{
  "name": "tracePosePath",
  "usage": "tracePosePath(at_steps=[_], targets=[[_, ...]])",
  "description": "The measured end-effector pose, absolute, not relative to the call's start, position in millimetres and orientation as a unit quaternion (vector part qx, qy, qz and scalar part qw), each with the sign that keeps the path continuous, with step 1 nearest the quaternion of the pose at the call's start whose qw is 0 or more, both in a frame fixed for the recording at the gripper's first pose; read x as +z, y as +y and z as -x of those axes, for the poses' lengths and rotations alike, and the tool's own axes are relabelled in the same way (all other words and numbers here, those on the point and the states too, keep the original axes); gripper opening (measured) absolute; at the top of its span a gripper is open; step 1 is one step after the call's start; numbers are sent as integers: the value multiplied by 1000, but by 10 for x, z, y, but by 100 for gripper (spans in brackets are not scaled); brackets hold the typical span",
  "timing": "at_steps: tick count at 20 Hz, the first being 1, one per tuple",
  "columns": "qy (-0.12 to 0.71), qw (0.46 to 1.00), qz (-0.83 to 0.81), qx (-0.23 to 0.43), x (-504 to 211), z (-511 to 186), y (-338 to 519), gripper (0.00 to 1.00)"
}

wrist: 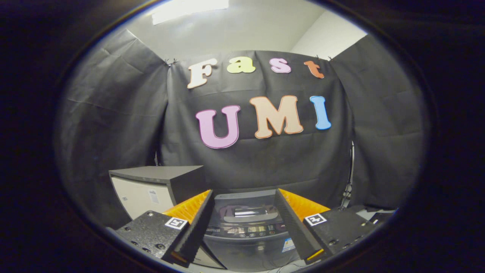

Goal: Put the clothes into the washing machine and then close the washing machine lid.

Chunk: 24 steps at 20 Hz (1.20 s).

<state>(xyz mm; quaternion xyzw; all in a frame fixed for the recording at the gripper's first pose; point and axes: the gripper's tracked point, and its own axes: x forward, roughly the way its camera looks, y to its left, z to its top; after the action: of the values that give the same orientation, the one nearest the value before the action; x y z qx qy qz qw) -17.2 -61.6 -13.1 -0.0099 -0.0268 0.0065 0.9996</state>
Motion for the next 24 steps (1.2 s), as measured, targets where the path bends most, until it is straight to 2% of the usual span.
tracePosePath(at_steps=[8,16,24], targets=[[-12,1000,2,12,-360,324,-498,97],[-14,1000,6,-9,-343,239,-623,97],[-9,1000,10,0,-414,104,-542,97]])
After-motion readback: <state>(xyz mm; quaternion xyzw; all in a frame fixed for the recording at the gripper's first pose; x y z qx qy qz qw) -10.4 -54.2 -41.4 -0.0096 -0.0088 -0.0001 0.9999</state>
